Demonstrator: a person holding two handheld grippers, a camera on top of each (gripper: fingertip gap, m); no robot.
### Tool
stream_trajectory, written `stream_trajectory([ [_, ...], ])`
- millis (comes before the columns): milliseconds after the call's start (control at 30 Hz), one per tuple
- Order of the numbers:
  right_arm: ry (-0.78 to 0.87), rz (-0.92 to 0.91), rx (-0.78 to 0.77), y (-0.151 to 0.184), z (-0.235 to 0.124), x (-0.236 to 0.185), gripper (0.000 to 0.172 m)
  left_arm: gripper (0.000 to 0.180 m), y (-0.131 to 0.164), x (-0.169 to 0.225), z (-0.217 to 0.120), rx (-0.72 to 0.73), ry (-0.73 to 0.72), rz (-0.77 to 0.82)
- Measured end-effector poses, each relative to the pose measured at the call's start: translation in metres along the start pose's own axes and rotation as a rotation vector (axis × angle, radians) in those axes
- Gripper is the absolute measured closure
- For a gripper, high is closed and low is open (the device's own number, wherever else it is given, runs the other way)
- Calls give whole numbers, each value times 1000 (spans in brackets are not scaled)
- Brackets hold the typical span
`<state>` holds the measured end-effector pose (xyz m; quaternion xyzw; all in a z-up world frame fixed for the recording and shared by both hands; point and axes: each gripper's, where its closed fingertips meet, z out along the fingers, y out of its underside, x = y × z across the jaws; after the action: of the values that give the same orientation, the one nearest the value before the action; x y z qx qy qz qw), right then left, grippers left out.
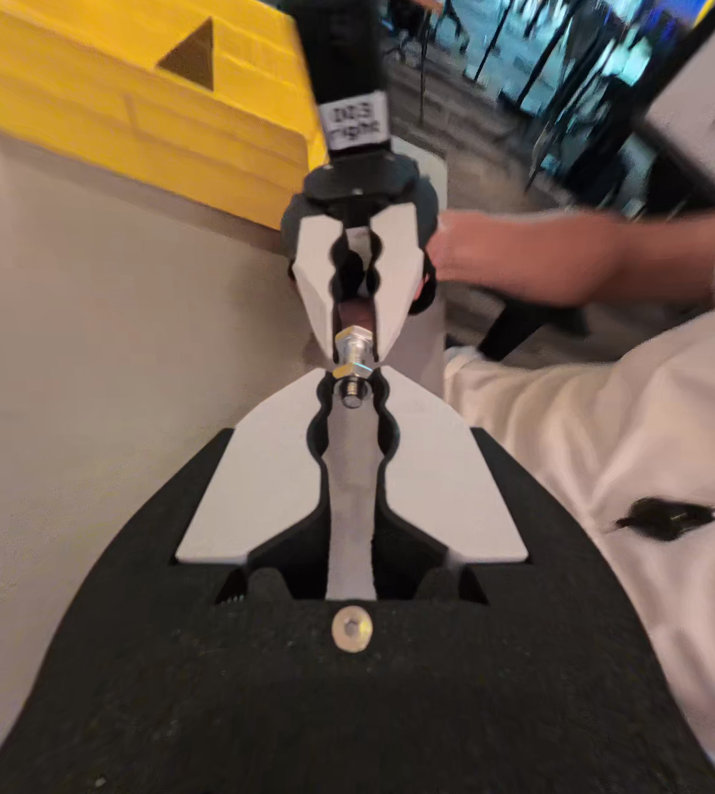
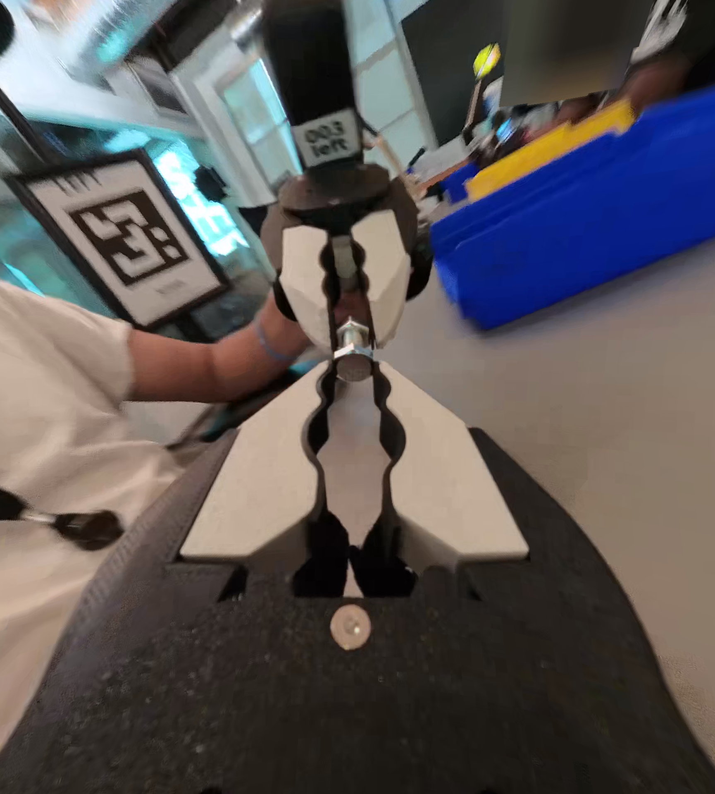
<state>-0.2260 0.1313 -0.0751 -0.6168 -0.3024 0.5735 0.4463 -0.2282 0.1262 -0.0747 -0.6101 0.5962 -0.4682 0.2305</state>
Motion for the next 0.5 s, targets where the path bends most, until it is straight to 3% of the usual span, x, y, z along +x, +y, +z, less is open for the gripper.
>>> stream_trajectory([
  [133, 116, -287, 35, -11, -1, 0, 155, 163, -11, 0, -4, 147, 219, -449],
  [233, 140, -336, 37, -12, -1, -1, 155, 163, -14, 0, -5, 217, 338, -610],
  [333, 131, -275, 61, -15, -3, 1, 155, 151, -14, -1, -6, 203, 318, -466],
  [400, 105, -219, 77, -17, -6, 0, 155, 124, -13, -10, -4, 177, 184, -326],
  [500, 69, -135, 116, -22, -9, -1, 155, 115, -23, -15, -7, 248, 38, -20],
])
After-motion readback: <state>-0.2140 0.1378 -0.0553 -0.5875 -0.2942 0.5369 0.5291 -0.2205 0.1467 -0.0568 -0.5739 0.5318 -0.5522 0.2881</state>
